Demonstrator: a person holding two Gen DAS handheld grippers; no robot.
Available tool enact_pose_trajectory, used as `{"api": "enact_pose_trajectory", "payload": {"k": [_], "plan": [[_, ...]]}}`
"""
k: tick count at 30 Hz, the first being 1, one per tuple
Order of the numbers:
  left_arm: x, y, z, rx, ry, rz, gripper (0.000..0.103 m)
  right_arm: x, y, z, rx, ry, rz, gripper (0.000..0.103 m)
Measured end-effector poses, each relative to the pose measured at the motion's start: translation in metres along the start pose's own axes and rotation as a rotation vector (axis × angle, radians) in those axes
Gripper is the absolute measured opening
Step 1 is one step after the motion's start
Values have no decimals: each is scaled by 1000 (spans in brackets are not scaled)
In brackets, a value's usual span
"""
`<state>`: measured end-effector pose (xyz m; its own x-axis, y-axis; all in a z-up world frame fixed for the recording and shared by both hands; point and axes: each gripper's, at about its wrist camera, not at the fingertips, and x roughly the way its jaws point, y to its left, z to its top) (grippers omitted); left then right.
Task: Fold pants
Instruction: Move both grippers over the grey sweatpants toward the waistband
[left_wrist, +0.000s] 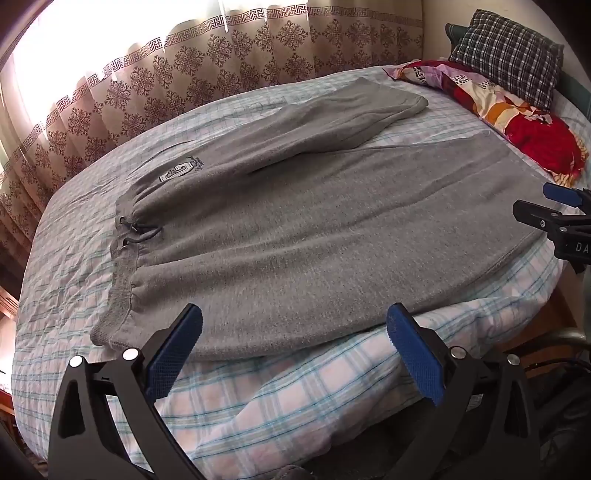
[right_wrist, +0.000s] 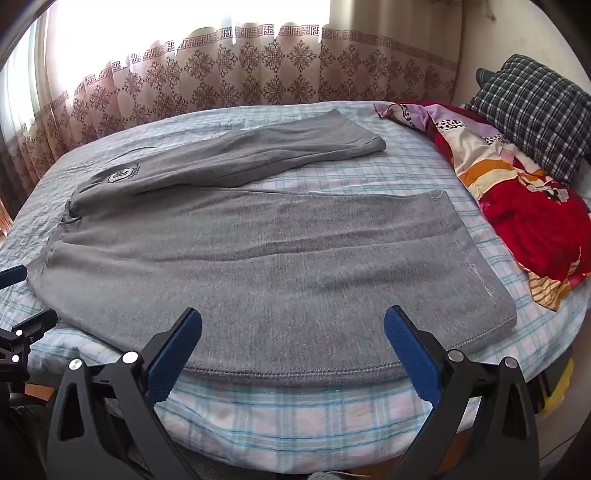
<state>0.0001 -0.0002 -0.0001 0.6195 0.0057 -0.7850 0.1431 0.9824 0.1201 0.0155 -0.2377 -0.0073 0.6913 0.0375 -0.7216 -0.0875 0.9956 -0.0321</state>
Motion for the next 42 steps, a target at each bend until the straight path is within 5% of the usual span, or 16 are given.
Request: {"api": "enact_pose_trajectory", "payload": {"k": [27,42], "plan": [[45,24,-10,-77,96,19,101,18,2,-2,-15,70,-15,98],[74,24,-32,-92,265,-52,101,61,2,-28,-36,328,-1,98]]}}
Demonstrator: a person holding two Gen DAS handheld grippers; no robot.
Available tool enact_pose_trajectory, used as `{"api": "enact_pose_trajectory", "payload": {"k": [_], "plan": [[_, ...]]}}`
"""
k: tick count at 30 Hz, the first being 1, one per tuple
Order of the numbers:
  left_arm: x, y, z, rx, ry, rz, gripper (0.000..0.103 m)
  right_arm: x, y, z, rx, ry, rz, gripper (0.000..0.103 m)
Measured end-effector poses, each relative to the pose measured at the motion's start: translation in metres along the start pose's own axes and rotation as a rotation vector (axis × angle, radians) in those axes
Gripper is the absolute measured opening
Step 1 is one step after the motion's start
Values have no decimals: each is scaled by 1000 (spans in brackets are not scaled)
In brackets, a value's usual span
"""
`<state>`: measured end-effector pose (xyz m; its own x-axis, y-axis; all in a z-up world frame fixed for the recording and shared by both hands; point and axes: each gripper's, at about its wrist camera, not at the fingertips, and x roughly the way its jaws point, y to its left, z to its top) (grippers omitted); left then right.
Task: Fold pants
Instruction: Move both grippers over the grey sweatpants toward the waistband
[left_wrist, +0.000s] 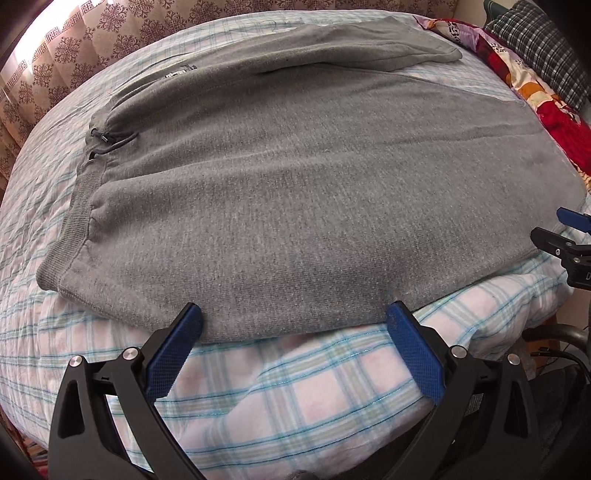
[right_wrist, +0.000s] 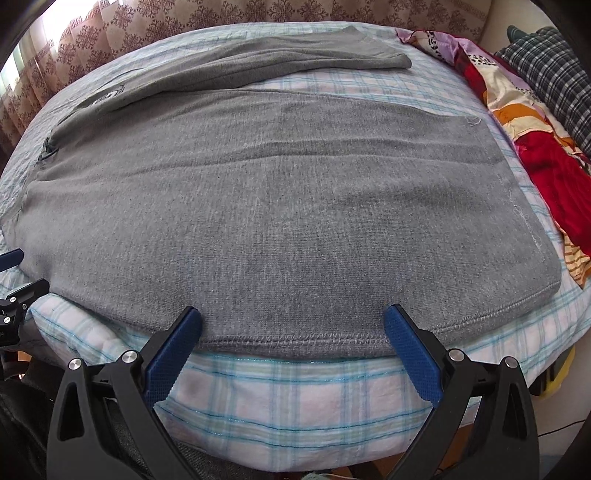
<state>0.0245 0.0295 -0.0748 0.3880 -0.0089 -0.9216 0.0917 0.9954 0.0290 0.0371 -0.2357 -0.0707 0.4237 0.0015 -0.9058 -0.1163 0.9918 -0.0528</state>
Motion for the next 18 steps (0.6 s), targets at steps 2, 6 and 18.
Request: {"api": "enact_pose_trajectory", "payload": {"k": [2,6,18], "plan": [[2,-4,-4,17,9,10,101,2,0,-3,-1,13,-3,98],[2,-2,-8,11,19,-3,101,2,0,-6,3,27,1,98],[-35,37,23,-59,-129,12,101,-30,-13,16,-54,-93,-128,98]]}}
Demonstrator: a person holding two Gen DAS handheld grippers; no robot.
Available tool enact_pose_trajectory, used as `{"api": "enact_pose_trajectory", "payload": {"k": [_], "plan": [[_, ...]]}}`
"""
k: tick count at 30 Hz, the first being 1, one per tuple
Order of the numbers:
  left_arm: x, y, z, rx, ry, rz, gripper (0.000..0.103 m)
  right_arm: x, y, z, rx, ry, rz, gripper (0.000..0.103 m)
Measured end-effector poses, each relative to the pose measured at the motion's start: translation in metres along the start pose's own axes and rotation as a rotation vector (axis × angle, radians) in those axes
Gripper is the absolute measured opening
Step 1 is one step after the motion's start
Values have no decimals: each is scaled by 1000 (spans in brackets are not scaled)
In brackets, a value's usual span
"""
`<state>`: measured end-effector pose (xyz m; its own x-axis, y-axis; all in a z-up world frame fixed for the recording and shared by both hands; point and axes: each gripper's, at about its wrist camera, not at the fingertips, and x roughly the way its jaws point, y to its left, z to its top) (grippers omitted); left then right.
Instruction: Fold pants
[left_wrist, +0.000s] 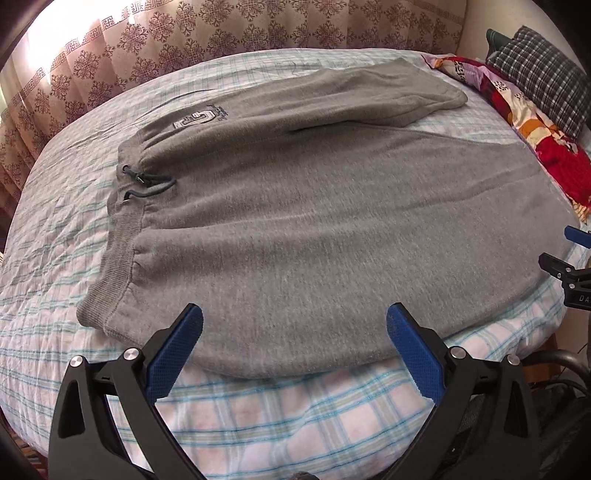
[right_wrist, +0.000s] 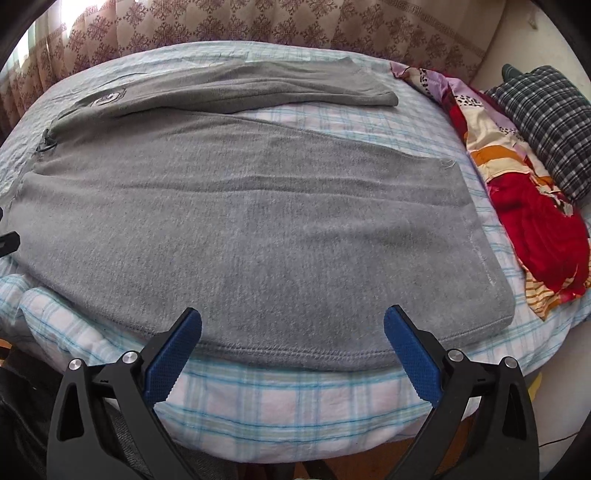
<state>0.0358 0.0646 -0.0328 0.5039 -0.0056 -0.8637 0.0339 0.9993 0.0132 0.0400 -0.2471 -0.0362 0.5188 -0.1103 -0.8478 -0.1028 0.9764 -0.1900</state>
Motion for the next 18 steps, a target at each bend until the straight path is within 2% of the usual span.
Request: {"api": "enact_pose_trajectory", "payload": {"k": [5,8,11,14,18], "plan": [[32,40,18,-80,36,109,101,25,-60,20,115,-15,-71,98],[50,63,10,-121,100,149,101,41,-89,21,163,11,-81,98],[58,68,3,-148,126,131,101,59,-106,10,198,60,-23,98],[59,65,2,-123,131,144,101,59,-107,5,174,57,-12,98],[61,68,7,-129,158,123,101,60,-108,10,174,88,-3,98]]}}
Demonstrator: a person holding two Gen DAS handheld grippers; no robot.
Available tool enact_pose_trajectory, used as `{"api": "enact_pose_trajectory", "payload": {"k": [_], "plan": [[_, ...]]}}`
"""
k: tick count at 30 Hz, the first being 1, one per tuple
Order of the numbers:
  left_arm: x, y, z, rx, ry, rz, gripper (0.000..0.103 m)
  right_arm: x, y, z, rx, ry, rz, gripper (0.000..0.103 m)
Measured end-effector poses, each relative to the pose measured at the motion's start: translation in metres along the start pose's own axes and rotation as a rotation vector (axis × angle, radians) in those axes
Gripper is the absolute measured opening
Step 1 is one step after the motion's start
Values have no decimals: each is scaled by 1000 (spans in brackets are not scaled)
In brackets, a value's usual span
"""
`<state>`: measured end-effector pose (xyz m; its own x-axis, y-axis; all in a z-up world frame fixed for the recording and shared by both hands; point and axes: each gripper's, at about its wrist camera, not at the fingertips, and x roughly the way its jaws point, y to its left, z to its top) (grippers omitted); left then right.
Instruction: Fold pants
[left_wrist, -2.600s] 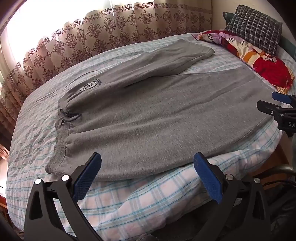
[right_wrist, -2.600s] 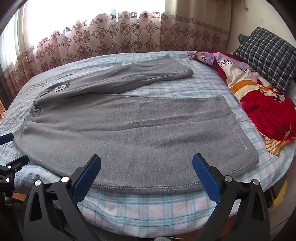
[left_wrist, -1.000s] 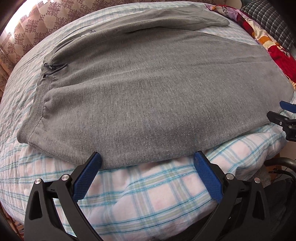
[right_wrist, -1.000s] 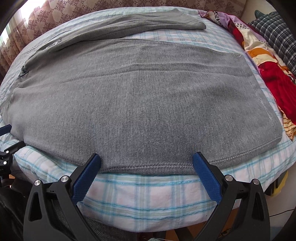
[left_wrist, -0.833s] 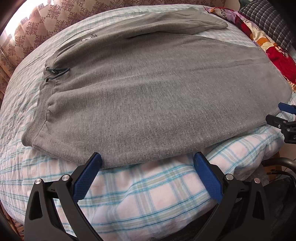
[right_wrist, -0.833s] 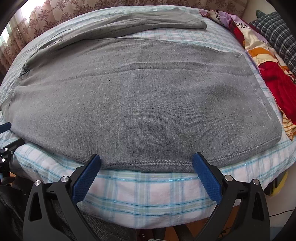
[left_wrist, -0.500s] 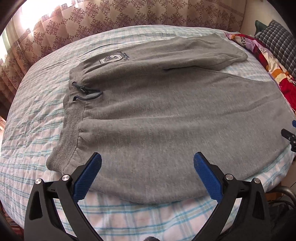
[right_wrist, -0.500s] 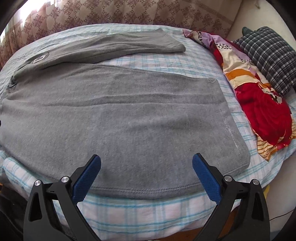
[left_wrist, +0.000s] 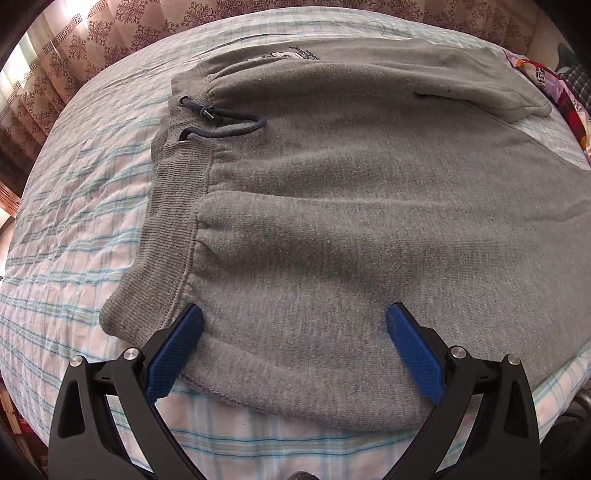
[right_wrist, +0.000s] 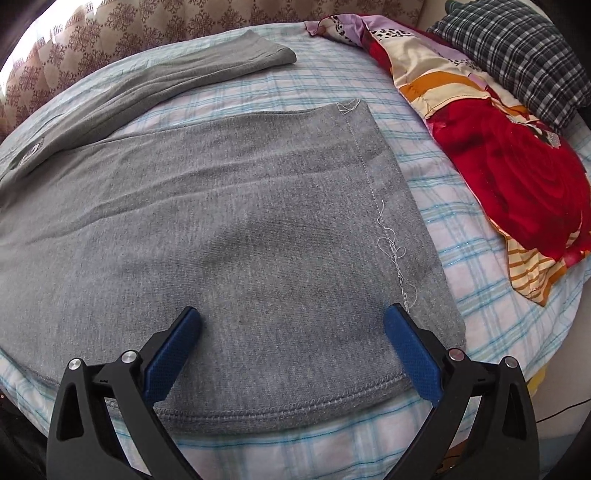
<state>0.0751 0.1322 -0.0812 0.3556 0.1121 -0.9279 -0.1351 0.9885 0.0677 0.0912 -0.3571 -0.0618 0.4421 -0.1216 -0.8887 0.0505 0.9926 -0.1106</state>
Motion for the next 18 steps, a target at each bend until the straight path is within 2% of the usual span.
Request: {"api": "enact_pose_trajectory", "payload": {"k": [6,12,18], "plan": [[-5,-2,31,22,-26,0,101,-7,11,31,-16,-47,5,98],[10,1,75,-32,-48,2,101,14,18,69,4,-46,-2,98],[41,2,93,-58,0,0,101,40,32,64,-23,26,-10,98]]}}
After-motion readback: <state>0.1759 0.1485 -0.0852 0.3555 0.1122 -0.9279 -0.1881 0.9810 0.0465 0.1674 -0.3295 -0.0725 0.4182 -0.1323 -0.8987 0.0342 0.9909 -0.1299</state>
